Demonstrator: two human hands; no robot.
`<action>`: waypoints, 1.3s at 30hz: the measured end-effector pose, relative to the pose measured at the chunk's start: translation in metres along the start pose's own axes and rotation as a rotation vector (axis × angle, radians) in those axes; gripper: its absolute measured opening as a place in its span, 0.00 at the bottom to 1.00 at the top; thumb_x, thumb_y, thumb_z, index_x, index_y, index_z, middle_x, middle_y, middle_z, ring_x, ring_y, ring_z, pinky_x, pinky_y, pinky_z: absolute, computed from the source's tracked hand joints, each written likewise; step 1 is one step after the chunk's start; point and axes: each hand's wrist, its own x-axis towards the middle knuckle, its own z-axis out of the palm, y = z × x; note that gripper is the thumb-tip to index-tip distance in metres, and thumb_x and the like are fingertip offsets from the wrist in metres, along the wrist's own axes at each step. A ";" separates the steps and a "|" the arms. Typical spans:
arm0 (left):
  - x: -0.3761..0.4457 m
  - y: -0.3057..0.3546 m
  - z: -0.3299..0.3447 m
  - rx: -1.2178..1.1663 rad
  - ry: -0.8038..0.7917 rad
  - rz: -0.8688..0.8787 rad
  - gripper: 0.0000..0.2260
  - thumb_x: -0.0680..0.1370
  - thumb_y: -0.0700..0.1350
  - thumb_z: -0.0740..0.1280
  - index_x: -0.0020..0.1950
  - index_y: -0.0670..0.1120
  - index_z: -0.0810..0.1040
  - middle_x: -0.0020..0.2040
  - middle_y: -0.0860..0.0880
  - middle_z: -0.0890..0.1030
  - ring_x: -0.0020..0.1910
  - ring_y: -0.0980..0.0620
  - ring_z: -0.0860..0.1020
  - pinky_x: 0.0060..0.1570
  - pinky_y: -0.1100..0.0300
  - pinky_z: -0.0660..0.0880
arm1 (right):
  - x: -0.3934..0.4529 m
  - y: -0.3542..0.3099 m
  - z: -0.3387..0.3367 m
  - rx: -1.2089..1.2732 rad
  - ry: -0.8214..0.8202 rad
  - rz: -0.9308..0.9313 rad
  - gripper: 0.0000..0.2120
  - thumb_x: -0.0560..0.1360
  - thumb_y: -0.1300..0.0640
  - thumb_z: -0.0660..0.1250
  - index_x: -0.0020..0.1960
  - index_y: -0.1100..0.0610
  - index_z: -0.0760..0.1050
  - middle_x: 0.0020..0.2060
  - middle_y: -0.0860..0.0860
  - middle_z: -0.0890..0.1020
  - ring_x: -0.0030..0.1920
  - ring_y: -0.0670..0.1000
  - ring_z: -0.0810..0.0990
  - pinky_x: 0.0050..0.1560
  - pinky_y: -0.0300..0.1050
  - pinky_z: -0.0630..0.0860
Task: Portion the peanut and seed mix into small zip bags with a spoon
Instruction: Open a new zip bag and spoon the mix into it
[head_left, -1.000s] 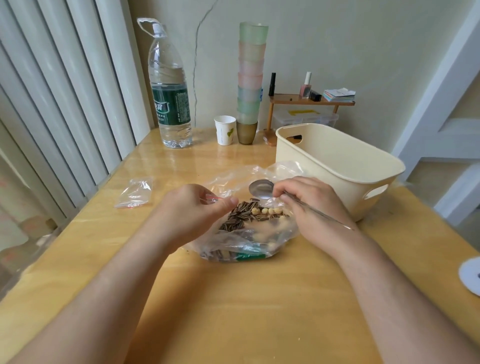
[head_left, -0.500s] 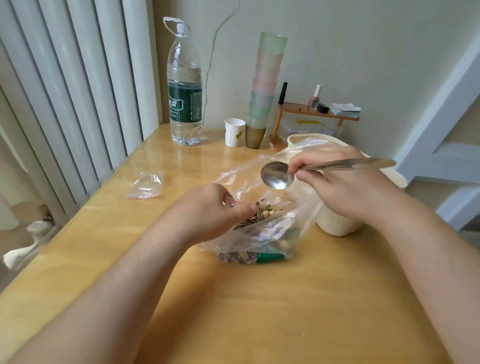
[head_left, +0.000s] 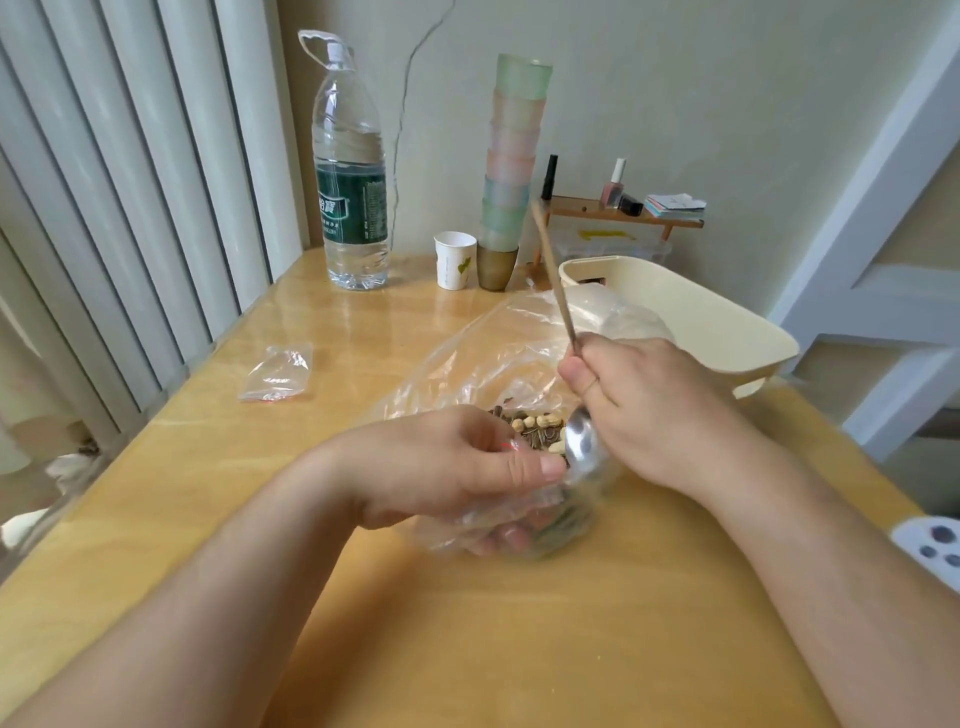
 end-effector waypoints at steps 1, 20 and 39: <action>0.000 0.000 -0.004 -0.020 0.070 -0.002 0.29 0.75 0.62 0.75 0.52 0.34 0.81 0.44 0.34 0.84 0.44 0.37 0.83 0.52 0.43 0.80 | 0.000 -0.002 -0.001 -0.056 -0.049 0.034 0.16 0.84 0.40 0.50 0.46 0.48 0.67 0.44 0.50 0.79 0.48 0.60 0.76 0.45 0.53 0.74; 0.026 -0.019 0.002 0.028 0.449 -0.144 0.21 0.75 0.62 0.75 0.43 0.43 0.78 0.28 0.51 0.77 0.24 0.52 0.74 0.30 0.61 0.71 | -0.033 0.001 0.060 0.542 0.189 0.292 0.19 0.83 0.44 0.62 0.40 0.56 0.75 0.29 0.50 0.81 0.36 0.54 0.81 0.44 0.51 0.79; -0.006 -0.006 -0.032 0.215 0.577 -0.177 0.37 0.60 0.72 0.77 0.51 0.41 0.83 0.45 0.40 0.86 0.40 0.41 0.87 0.42 0.40 0.86 | -0.029 0.010 0.093 0.994 0.204 0.416 0.13 0.84 0.46 0.60 0.45 0.48 0.79 0.31 0.50 0.82 0.31 0.51 0.79 0.38 0.51 0.76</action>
